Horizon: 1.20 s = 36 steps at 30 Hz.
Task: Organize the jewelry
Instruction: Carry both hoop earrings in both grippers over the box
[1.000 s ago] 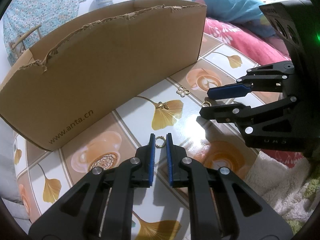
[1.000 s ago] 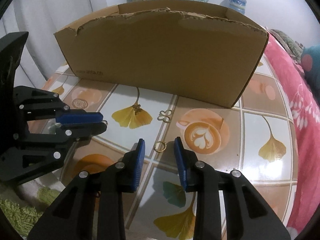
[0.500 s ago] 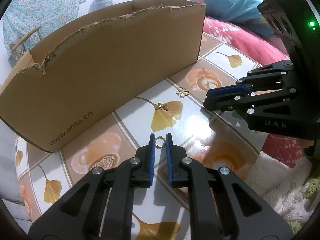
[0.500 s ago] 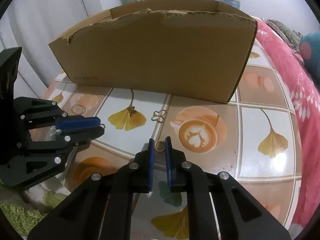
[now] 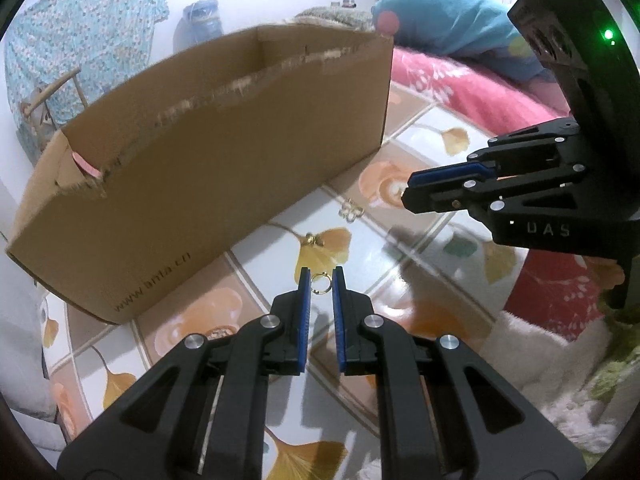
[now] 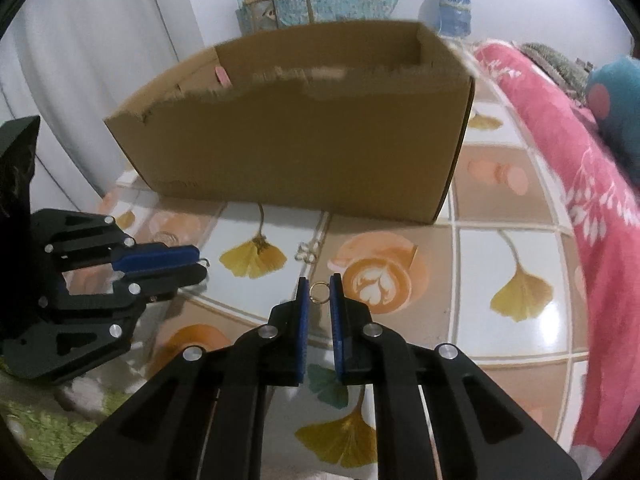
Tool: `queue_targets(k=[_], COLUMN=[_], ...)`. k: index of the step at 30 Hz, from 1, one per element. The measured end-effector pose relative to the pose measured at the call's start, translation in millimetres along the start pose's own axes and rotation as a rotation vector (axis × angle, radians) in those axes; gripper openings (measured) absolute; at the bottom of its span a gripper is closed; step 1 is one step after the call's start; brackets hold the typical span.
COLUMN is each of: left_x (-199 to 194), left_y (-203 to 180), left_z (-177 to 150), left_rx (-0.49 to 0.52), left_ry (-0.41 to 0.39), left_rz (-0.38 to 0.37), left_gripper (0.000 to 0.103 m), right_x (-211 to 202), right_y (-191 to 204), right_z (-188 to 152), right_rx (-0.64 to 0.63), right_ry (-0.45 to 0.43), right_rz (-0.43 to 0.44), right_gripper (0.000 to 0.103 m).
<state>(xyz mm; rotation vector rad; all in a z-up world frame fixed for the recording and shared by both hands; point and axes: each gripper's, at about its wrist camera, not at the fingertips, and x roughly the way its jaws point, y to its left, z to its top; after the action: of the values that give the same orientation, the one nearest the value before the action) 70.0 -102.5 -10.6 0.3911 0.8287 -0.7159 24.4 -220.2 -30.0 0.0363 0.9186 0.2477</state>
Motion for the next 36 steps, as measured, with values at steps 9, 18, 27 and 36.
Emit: queue_targets(k=[9,18,27,36], left_x=[-62.8,-48.8,52.0,109.4], left_y=[18.4,62.4,140.1,144.5], left_z=[54.2,126.1,176.7,171.2], left_rx=[-0.043,0.054,-0.102,-0.141], left_ry=[-0.201,-0.209,0.123,0.331], left_rz=[-0.062,0.072,-0.116,-0.218], left_gripper=[0.010,0.010,0.010,0.010], right_x=[-61.4,-40.8,46.8,108.8], right_y=[12.7,-9.9,-18.4,-16.3], right_z=[47.7,138.2,197.8,209.7], right_rx=[-0.052,-0.063,-0.109,-0.139], right_ry=[-0.208,-0.217,0.094,0.330], right_rz=[0.052,0.169,0.184,0.144], right_gripper=[0.010,0.011,0.011,0.011])
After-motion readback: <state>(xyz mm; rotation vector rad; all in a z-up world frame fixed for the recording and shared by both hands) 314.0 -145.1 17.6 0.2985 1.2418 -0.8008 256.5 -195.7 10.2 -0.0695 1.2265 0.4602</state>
